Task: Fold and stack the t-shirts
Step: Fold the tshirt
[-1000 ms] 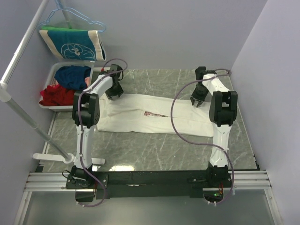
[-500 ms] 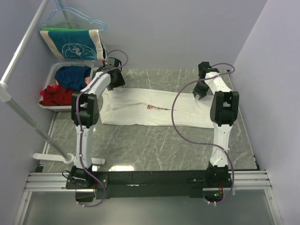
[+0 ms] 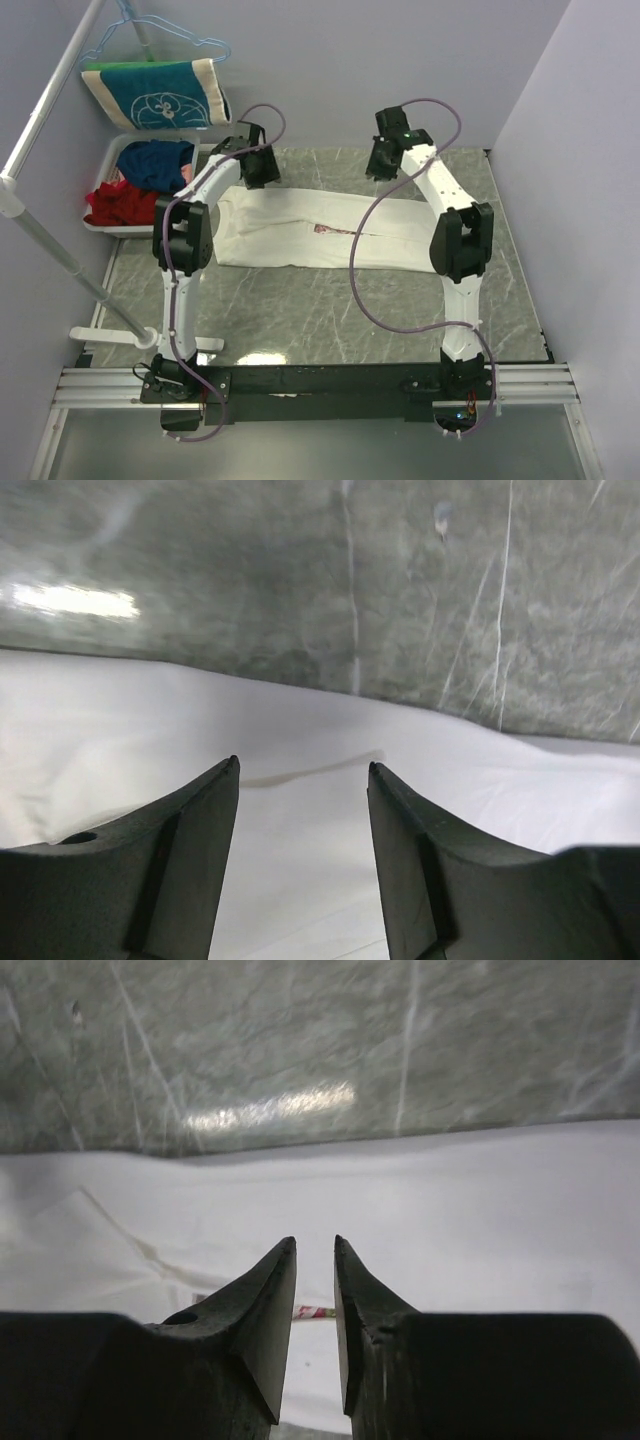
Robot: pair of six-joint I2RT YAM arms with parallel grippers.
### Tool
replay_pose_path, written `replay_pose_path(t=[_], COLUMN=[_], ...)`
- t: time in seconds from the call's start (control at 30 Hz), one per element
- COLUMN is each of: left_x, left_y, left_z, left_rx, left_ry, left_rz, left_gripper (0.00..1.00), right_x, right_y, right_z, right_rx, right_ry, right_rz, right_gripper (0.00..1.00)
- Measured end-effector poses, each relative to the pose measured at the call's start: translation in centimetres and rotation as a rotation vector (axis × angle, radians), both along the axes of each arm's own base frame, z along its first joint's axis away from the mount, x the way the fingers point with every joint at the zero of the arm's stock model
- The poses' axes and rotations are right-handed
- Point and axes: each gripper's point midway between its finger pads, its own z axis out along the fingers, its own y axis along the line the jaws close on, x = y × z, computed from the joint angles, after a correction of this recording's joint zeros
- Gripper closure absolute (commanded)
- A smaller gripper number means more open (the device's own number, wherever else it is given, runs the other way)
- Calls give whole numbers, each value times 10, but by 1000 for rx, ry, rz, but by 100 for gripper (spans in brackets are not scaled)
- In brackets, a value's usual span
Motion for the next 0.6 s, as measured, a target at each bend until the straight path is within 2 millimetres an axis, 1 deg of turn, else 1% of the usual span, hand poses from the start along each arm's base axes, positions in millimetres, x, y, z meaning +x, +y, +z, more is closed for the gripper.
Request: replay_pose_path(t=[0.03,0.07,0.13,0.2,0.33,0.43,0.57,0.6], left_x=[-2,-4,-8,-12,-13,-14,-12,-11], left_y=[-5,-12,-24,-39,-57,-62,-54,-52], left_z=[-5,-11,-19,-27,-39,-48,-52,-51], left_rx=[1,2,9,18,45,81,128,136], left_ry=[9,18,29,35,38,39,36,31], left_rz=[-13,-29,-57,-89,-113,-106,-74,-66], left_gripper=[40,39,40,41,42,43,47,50], right_x=[-3,-6,-9,-14,-22,-24,-25,-25], right_y=[11,17,21,20,15,13,12,12], right_z=[-3,-5,-12,-20,-35,-40,-42,-42], right_rx=[6,10,11,9,-2,-5,-6,-7], right_ry=[8,16,31,57,98,110,116,117], right_rz=[23,38,49,51,44,42,40,40], right_gripper=[70,70,70,70,70,70,70,70])
